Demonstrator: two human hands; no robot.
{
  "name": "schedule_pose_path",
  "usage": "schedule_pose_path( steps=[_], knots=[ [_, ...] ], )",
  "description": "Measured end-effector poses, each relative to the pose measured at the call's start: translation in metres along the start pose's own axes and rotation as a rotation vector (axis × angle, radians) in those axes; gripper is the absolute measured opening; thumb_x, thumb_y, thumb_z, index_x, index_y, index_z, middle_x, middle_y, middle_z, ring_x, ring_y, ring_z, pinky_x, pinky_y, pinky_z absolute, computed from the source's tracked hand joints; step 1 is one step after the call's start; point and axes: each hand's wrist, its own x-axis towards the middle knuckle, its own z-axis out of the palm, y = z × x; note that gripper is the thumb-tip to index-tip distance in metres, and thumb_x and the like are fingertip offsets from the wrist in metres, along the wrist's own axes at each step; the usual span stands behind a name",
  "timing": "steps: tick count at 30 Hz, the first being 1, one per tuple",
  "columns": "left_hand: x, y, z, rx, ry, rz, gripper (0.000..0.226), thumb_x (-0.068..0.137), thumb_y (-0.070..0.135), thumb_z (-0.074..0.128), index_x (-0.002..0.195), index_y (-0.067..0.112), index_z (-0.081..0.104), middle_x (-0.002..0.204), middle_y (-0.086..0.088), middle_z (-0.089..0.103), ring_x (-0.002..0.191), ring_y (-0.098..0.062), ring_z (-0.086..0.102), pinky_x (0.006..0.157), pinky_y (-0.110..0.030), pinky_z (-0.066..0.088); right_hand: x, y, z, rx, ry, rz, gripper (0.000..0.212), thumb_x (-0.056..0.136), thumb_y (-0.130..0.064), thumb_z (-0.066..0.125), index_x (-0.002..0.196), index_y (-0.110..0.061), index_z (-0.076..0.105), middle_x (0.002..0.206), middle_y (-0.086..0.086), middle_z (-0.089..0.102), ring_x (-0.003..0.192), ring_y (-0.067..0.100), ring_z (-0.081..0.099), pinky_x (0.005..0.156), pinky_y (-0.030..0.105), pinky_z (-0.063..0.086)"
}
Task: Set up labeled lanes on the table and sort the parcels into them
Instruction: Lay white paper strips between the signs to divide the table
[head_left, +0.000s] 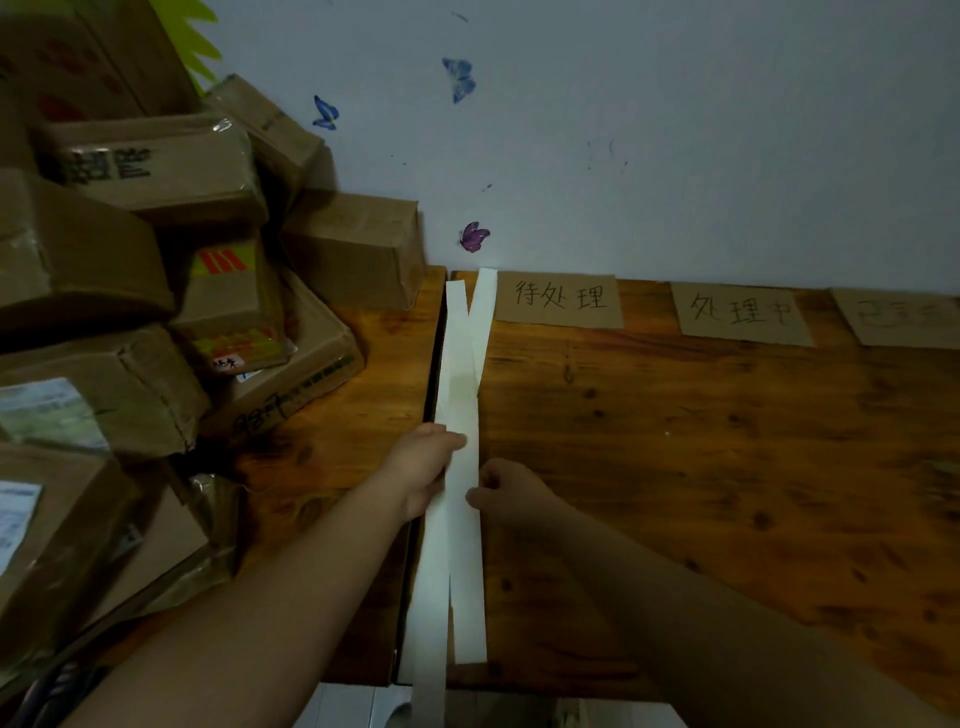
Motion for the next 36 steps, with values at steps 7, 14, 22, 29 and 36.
schedule_pose_path(
  steps=[7,14,22,29,36],
  knots=[
    [-0.008,0.049,0.034,-0.077,-0.141,0.117,0.022,0.094,0.006,0.05,0.114,0.014,0.049,0.103,-0.011,0.065,0.092,-0.023,0.064,0.08,-0.037,0.05,-0.038,0.003,-0.03,0.031,0.059,0.019,0.043,0.094,-0.012,0.054,0.136,-0.014,0.045,0.134,0.007,0.05,0.118,0.024,0.054,0.093,0.036,0.051],
    [-0.027,0.089,0.127,-0.036,-0.204,0.216,0.019,0.094,0.01,0.053,0.113,0.013,0.054,0.112,-0.014,0.064,0.102,-0.029,0.062,0.081,-0.038,0.053,-0.081,0.047,-0.096,0.092,0.193,0.041,0.035,0.098,-0.024,0.048,0.131,-0.012,0.05,0.132,0.007,0.054,0.117,0.022,0.054,0.091,0.033,0.048],
    [-0.07,0.095,0.325,-0.068,-0.244,0.296,0.025,0.094,0.007,0.053,0.118,0.007,0.049,0.107,-0.016,0.065,0.083,-0.022,0.068,0.07,-0.038,0.057,-0.161,0.172,-0.232,0.08,0.359,0.054,0.03,0.095,-0.028,0.056,0.12,-0.013,0.055,0.123,0.006,0.058,0.107,0.019,0.057,0.086,0.03,0.049],
    [-0.09,0.101,0.488,0.033,-0.31,0.355,0.015,0.092,0.009,0.056,0.107,0.009,0.053,0.106,-0.017,0.063,0.092,-0.031,0.065,0.084,-0.047,0.055,-0.225,0.274,-0.333,0.124,0.462,0.129,0.039,0.097,-0.027,0.051,0.134,-0.014,0.047,0.133,0.005,0.053,0.119,0.022,0.053,0.096,0.034,0.046],
    [-0.071,0.125,0.608,0.151,-0.378,0.451,0.015,0.093,0.008,0.053,0.108,0.008,0.053,0.1,-0.011,0.062,0.088,-0.024,0.062,0.079,-0.039,0.055,-0.236,0.335,-0.409,0.169,0.567,0.199,0.035,0.1,-0.025,0.046,0.133,-0.014,0.044,0.131,0.004,0.052,0.108,0.018,0.053,0.088,0.029,0.045]
  ],
)
